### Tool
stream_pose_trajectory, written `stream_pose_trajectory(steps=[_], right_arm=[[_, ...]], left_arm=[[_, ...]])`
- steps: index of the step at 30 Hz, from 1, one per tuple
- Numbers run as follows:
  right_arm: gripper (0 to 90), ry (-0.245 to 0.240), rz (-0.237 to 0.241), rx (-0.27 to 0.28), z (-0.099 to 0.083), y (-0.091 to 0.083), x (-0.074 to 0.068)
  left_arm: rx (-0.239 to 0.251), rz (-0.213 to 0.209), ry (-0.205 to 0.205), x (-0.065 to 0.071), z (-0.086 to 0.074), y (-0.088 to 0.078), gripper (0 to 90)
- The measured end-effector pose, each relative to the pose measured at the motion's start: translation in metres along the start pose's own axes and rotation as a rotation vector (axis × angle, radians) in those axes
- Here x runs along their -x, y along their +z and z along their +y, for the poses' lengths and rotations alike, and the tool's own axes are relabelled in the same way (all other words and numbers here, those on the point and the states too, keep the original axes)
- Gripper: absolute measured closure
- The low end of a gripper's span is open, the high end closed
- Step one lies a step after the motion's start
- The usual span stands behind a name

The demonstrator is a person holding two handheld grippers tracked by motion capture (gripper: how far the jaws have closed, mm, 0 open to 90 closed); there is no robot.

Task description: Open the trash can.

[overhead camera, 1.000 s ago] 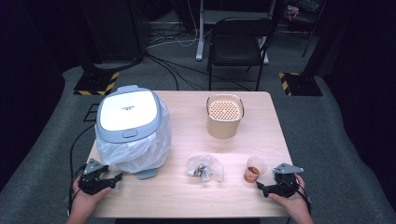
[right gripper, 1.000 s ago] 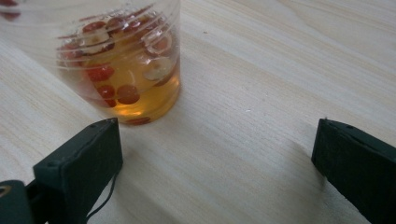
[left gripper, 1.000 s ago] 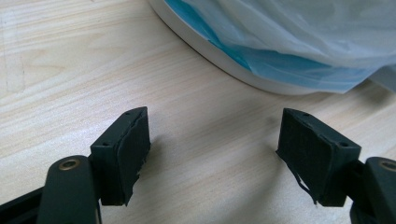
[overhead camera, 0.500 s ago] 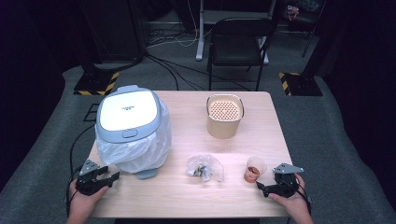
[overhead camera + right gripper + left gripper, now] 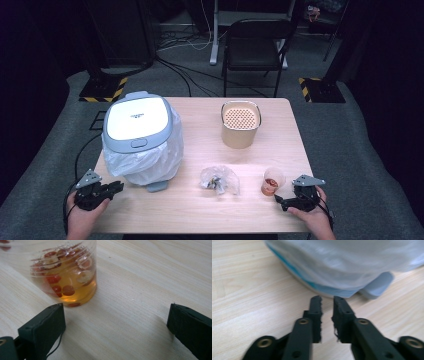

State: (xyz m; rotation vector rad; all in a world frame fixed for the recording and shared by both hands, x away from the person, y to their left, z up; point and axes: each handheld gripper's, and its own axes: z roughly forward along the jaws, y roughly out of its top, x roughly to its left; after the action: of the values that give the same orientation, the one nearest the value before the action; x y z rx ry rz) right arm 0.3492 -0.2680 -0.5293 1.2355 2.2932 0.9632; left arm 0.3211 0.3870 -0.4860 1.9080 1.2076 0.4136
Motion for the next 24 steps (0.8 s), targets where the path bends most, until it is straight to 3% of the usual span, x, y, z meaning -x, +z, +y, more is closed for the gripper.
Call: stream_pose_trajectory(steps=[5,9,12,15,16,24], right_arm=[[1.2,0.0,0.0,0.0,0.0,0.0,0.0],[1.4,0.001,0.0,0.0,0.0,0.0,0.0],[1.6,0.002,-0.005,0.004,0.0,0.0,0.0],[1.7,0.002,-0.005,0.004,0.0,0.0,0.0],[1.7,0.002,-0.005,0.003,0.0,0.0,0.0],[1.7,0.004,-0.005,0.003,0.0,0.0,0.0]], left_arm=[[-0.01,-0.044,0.006,0.01,0.005,-0.008,89.8],[-0.006,-0.073,0.024,0.021,0.012,-0.014,90.0],[-0.027,-0.097,0.073,0.031,0.019,-0.018,90.0],[-0.019,-0.104,0.083,0.04,0.022,-0.019,90.0],[-0.022,-0.105,0.096,0.048,0.024,-0.018,90.0],[-0.035,-0.143,0.152,0.069,0.031,0.0,90.0]])
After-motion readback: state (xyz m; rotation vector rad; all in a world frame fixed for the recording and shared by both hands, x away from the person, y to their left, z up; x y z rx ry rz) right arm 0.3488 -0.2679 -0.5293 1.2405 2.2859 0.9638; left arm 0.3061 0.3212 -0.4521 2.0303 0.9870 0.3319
